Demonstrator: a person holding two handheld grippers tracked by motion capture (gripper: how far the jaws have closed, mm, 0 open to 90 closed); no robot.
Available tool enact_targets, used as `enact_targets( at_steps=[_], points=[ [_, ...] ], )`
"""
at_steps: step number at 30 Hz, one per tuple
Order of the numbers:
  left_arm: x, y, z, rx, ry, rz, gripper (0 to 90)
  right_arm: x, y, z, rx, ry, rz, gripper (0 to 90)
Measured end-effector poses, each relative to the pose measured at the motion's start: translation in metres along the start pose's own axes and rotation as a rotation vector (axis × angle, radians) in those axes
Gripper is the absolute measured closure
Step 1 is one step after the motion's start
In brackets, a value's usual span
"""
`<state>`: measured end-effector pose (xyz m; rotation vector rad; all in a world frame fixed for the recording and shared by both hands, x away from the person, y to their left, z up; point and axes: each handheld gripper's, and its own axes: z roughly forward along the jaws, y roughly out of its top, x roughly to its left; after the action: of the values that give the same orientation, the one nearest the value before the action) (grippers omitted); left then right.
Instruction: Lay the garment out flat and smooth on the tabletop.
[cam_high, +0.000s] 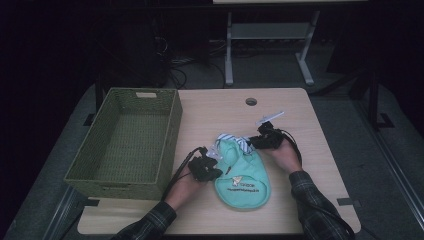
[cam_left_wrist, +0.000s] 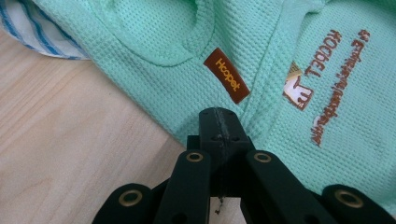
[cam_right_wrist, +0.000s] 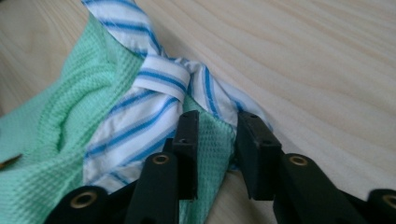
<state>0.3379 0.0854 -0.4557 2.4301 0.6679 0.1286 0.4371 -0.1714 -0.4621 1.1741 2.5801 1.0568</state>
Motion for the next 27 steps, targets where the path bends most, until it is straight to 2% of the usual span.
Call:
enact_targets(
  at_steps=[3,9,14,15,20,23,27],
  points=[
    [-0.001,0.0,0.0,-0.005,0.0,-0.008,89.8,0.002,-0.003,0.001,0.008,-0.021,-0.016,69.5],
    [0.0,0.0,0.0,0.008,0.001,0.004,89.8,0.002,-0.005,0.0,-0.002,-0.038,-0.021,86.3],
    [-0.001,0.0,0.0,-0.005,0.001,-0.008,89.8,0.0,-0.004,-0.007,-0.004,-0.064,-0.034,88.0],
    [-0.001,0.0,0.0,-0.001,0.006,0.004,89.8,-0.001,-0.004,-0.008,-0.003,-0.074,-0.037,88.1],
    [-0.001,0.0,0.0,-0.002,0.002,0.002,89.8,-0.014,-0.003,-0.014,-0.004,-0.129,-0.033,88.5],
    [0.0,0.0,0.001,-0.006,-0.001,0.001,89.8,-0.021,-0.003,-0.012,-0.002,-0.135,-0.024,88.6],
    [0.001,0.0,0.001,-0.011,-0.012,-0.015,89.7,-0.022,-0.005,-0.007,-0.012,-0.126,-0.011,87.3]
  ],
)
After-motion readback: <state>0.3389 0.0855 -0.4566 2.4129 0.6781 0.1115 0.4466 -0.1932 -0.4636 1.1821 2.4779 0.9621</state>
